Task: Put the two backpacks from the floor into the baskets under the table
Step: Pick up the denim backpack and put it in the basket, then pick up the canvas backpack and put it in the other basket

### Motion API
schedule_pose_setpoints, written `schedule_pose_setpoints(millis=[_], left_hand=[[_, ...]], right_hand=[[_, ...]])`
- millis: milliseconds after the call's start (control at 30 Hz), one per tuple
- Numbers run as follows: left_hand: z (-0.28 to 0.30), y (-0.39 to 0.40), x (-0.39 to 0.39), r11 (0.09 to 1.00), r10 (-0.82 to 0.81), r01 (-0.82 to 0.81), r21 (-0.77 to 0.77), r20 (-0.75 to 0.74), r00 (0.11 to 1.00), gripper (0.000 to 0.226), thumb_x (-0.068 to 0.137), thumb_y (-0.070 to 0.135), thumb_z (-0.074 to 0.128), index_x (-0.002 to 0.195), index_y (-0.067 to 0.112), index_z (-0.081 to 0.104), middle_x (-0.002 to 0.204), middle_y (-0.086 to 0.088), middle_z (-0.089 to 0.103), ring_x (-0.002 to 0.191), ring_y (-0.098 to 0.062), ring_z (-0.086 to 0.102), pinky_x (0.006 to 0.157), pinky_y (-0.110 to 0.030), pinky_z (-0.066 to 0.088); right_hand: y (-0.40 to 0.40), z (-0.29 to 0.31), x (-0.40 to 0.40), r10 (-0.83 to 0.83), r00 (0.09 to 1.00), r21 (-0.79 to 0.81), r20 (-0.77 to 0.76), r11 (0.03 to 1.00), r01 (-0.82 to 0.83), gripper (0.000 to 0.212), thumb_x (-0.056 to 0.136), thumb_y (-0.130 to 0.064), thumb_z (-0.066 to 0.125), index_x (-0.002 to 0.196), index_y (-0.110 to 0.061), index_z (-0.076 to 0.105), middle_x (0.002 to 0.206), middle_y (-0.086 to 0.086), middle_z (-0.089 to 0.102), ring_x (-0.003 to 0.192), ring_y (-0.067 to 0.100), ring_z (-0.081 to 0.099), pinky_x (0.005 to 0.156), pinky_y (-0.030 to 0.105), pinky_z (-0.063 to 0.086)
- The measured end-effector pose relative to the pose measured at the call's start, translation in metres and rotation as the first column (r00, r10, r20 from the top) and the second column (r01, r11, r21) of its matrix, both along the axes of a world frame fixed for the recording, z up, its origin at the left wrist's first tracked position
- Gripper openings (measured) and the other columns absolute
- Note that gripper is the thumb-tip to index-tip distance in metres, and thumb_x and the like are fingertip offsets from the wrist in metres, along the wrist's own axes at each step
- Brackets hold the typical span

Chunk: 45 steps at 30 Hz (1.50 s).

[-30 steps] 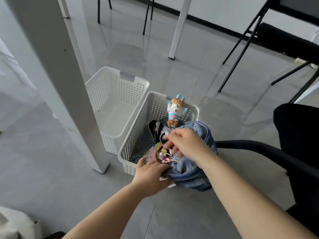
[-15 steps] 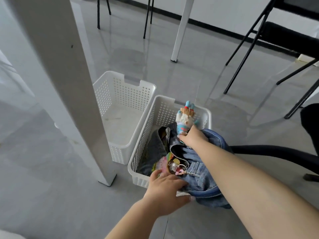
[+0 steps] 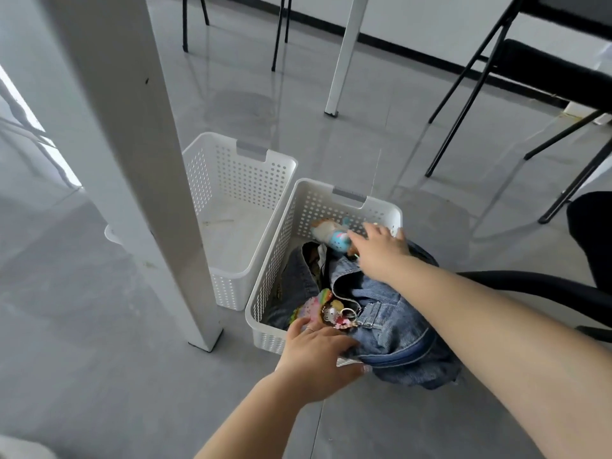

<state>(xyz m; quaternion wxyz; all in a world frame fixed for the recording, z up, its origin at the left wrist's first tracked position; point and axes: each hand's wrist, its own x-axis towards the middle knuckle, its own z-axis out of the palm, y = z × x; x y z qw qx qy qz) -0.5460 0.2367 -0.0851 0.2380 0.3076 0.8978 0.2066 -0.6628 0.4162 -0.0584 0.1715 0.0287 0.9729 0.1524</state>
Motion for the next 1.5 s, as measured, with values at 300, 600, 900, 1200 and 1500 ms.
schedule_pose_setpoints(millis=[300,600,900,1200,1500], left_hand=[[-0.001,0.005,0.000,0.998,0.066,-0.066,0.012,-0.031,0.997,0.049,0.086,0.063,0.039,0.126,0.039,0.050,0.128,0.013,0.058,0.128,-0.014,0.041,0.109,-0.037,0.010],[-0.006,0.012,-0.004,0.998,0.048,-0.047,0.033,-0.035,0.998,0.046,0.086,0.060,0.042,0.128,0.042,0.050,0.131,0.015,0.056,0.132,-0.012,0.038,0.113,-0.039,0.006],[0.030,-0.005,-0.025,0.741,0.418,-0.573,0.350,0.427,0.802,0.024,0.082,0.030,0.064,0.106,0.025,0.069,0.097,0.008,0.069,0.095,-0.012,0.063,0.089,-0.027,0.048],[0.140,-0.059,-0.008,0.559,0.548,-0.776,0.293,0.572,0.611,0.026,0.085,0.024,0.064,0.110,0.019,0.066,0.092,0.007,0.067,0.084,-0.010,0.061,0.072,-0.020,0.047],[0.296,-0.194,0.103,0.280,0.600,-0.960,0.015,0.778,0.187,0.028,0.086,0.028,0.064,0.111,0.017,0.065,0.106,-0.004,0.069,0.085,-0.010,0.061,0.069,-0.021,0.044]], right_hand=[[-0.007,-0.009,0.076,0.406,0.851,0.072,0.333,0.889,-0.452,0.057,0.097,-0.038,0.033,0.151,-0.030,0.016,0.162,0.007,0.006,0.149,0.026,0.000,0.109,0.069,-0.008],[0.000,-0.008,0.081,0.229,0.959,-0.116,0.168,0.970,-0.212,0.059,0.092,-0.037,0.046,0.147,-0.031,0.026,0.160,0.002,0.017,0.148,0.022,0.007,0.111,0.065,-0.007],[-0.024,0.029,0.104,0.044,0.999,-0.342,0.006,0.939,-0.039,0.057,0.086,-0.039,0.057,0.140,-0.035,0.039,0.149,-0.006,0.038,0.141,0.018,0.029,0.116,0.056,0.013],[-0.080,0.142,0.104,0.052,0.995,-0.466,0.085,0.885,-0.006,0.052,0.082,-0.025,0.055,0.134,-0.032,0.048,0.144,-0.004,0.044,0.132,0.020,0.041,0.109,0.045,0.031],[-0.175,0.301,0.174,0.139,0.932,-0.470,0.335,0.882,0.037,0.052,0.085,-0.033,0.061,0.135,-0.026,0.049,0.142,0.004,0.046,0.129,0.025,0.045,0.105,0.039,0.039]])
